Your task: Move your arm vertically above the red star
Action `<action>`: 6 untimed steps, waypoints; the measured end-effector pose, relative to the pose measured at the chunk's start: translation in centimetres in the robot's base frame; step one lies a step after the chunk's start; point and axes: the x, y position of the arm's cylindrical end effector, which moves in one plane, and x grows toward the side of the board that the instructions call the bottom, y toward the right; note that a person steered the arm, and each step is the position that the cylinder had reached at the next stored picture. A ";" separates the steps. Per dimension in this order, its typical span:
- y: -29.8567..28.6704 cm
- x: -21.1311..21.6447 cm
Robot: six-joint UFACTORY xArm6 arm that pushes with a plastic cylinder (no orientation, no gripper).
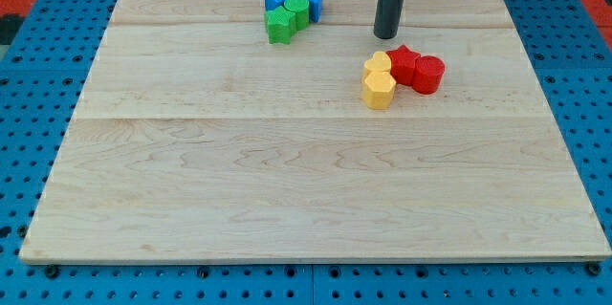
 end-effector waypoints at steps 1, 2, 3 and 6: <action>0.0 0.0; 0.8 0.0; 1.3 0.0; 1.3 -0.3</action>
